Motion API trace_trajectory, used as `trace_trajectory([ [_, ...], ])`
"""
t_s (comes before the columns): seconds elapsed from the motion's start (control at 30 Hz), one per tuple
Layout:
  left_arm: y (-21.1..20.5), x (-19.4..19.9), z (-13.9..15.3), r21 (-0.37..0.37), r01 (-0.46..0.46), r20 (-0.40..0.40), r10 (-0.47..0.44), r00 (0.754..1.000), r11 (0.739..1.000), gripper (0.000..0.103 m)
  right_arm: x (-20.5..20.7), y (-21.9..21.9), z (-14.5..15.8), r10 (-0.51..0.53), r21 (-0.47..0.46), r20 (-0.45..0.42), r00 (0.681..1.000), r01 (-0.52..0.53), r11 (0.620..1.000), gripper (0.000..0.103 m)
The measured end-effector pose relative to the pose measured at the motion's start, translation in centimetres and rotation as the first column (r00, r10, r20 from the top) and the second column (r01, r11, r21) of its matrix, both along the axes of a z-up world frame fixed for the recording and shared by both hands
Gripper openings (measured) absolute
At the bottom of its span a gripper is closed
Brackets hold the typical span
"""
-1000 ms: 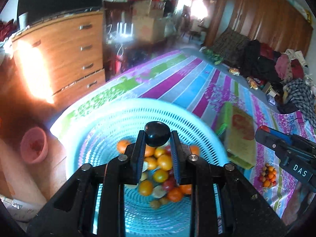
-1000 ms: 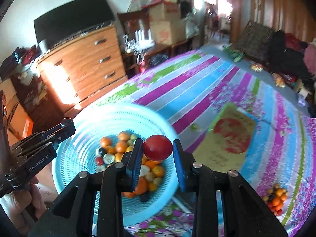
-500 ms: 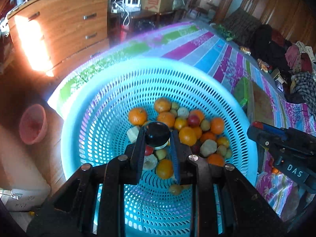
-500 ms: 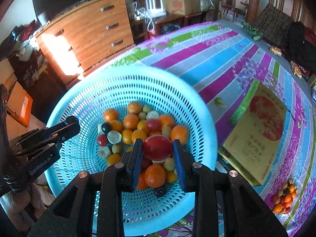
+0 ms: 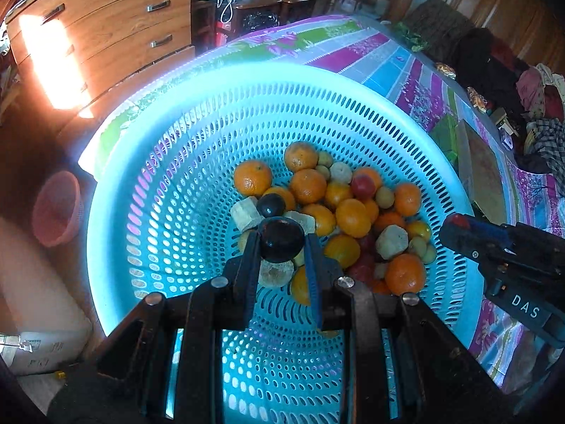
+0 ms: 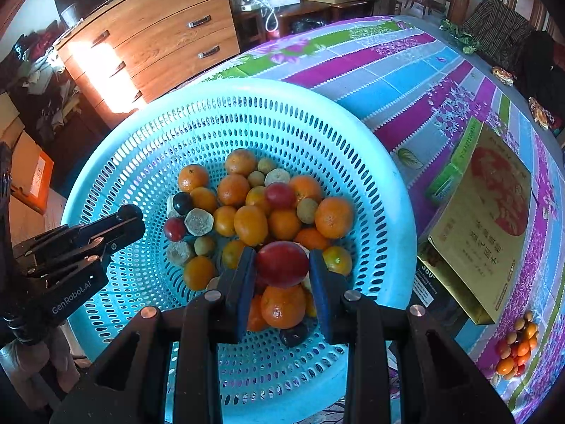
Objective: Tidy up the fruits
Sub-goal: 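Carry the plum and tomato over the blue basket with both grippers, then open both grippers to drop the plum and tomato into the basket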
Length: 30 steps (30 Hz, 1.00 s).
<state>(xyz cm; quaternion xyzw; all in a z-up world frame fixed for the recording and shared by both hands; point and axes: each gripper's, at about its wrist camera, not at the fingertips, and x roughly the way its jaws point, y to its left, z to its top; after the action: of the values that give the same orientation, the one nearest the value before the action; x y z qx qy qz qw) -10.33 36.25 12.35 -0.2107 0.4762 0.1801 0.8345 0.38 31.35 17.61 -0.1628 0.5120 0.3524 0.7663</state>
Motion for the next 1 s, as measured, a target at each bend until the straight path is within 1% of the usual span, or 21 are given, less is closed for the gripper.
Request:
trace_trajectory([
  [0.4, 0.00, 0.08, -0.17, -0.001, 0.001, -0.002, -0.001, 1.000, 1.000, 0.026, -0.09, 0.30, -0.20, 0.005, 0.005, -0.005, 1.000, -0.005, 1.000, 0.034],
  [0.47, 0.09, 0.10, -0.25, -0.003, -0.001, -0.003, 0.001, 1.000, 1.000, 0.028, -0.10, 0.29, -0.20, 0.005, 0.005, -0.004, 1.000, -0.005, 1.000, 0.034],
  [0.5, 0.10, 0.06, -0.24, -0.004, -0.003, 0.000, 0.003, 1.000, 1.000, 0.042, -0.09, 0.27, -0.21, 0.004, 0.006, -0.004, 1.000, -0.004, 1.000, 0.034],
  [0.53, 0.10, 0.03, -0.15, -0.001, -0.006, 0.007, 0.006, 1.000, 1.000, 0.061, -0.08, 0.31, -0.25, 0.002, 0.006, -0.004, 1.000, -0.002, 1.000, 0.038],
  [0.57, 0.10, -0.02, -0.04, 0.001, -0.007, 0.014, 0.007, 1.000, 1.000, 0.068, -0.02, 0.27, -0.30, -0.003, 0.006, -0.003, 1.000, 0.003, 1.000, 0.048],
  [0.6, 0.10, -0.04, 0.05, 0.001, -0.007, 0.019, 0.007, 1.000, 1.000, 0.073, 0.01, 0.18, -0.26, -0.009, 0.009, 0.001, 1.000, 0.009, 1.000, 0.054],
  [0.67, 0.17, -0.07, 0.11, 0.003, -0.012, 0.021, 0.012, 1.000, 1.000, 0.074, 0.04, -0.01, -0.09, -0.016, 0.016, 0.012, 1.000, 0.016, 1.000, 0.056],
  [0.7, 0.24, -0.06, 0.02, 0.003, -0.014, 0.018, 0.014, 1.000, 1.000, 0.078, 0.07, -0.04, -0.05, -0.018, 0.020, 0.010, 1.000, 0.018, 1.000, 0.056],
  [0.73, 0.19, 0.00, -0.08, 0.007, -0.015, 0.014, 0.015, 1.000, 1.000, 0.082, 0.12, -0.07, -0.02, -0.019, 0.025, 0.006, 1.000, 0.019, 1.000, 0.059],
  [0.77, 0.19, 0.02, -0.10, 0.011, -0.017, 0.014, 0.017, 1.000, 1.000, 0.083, 0.17, -0.16, 0.04, -0.021, 0.027, 0.006, 1.000, 0.020, 0.999, 0.061],
  [0.83, 0.22, 0.03, -0.12, 0.012, -0.024, 0.015, 0.024, 1.000, 1.000, 0.086, 0.13, -0.29, 0.19, -0.020, 0.034, 0.012, 1.000, 0.020, 0.999, 0.061],
  [1.0, 0.23, -0.01, -0.10, 0.014, -0.035, 0.017, 0.034, 0.999, 0.999, 0.087, 0.17, -0.63, 0.31, -0.018, 0.043, 0.006, 1.000, 0.018, 0.999, 0.062],
])
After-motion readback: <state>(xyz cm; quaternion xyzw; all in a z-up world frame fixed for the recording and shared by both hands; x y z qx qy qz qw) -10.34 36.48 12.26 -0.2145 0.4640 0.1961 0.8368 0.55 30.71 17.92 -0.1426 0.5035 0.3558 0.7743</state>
